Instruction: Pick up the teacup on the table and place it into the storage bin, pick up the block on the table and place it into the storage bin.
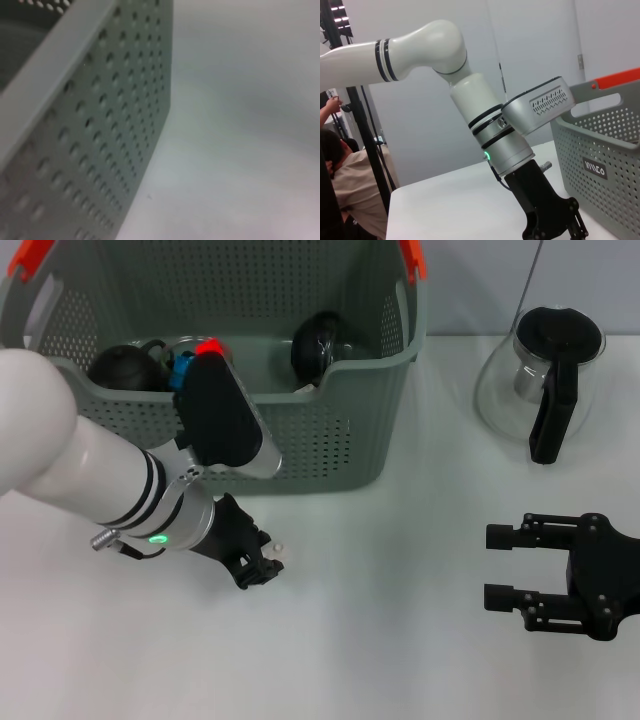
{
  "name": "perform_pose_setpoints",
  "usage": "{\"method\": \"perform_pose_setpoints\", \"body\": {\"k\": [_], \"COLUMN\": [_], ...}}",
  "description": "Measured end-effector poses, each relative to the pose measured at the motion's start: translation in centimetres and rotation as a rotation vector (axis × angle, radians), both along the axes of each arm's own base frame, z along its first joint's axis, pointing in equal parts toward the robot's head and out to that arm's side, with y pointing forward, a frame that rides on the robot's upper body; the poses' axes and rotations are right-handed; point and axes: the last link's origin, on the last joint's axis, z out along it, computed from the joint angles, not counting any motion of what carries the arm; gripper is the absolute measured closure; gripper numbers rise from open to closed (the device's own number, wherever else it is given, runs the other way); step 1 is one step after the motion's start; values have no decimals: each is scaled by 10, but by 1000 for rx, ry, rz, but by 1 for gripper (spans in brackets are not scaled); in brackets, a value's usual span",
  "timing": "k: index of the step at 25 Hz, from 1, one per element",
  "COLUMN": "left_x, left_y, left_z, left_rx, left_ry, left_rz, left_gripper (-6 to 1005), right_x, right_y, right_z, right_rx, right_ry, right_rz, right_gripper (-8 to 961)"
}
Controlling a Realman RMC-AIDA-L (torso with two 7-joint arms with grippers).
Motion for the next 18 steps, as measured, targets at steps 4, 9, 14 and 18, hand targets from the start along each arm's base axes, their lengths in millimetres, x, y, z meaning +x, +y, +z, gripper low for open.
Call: {"method": "perform_pose_setpoints", "body": {"k": [4, 9, 14, 18], "left_x": [1, 4, 10, 8], "left_y": [-1, 1, 3, -4], "left_z": [-3, 0, 15, 51], "left_rx": [-5, 10, 21, -44], "left_ry": [17, 15, -47, -278], "left_rz": [-6, -9, 34, 120], "left_gripper": [656, 767, 808, 813], "right_x": [0, 0, 1, 0], "right_y": [0, 0, -1, -2], "right_z": [0, 0, 1, 3], "right_rx": [0, 1, 0, -5], "right_ry": [0, -1, 1, 11], "right_rz": [0, 0, -1, 6], "right_gripper": [253, 254, 254, 253]}}
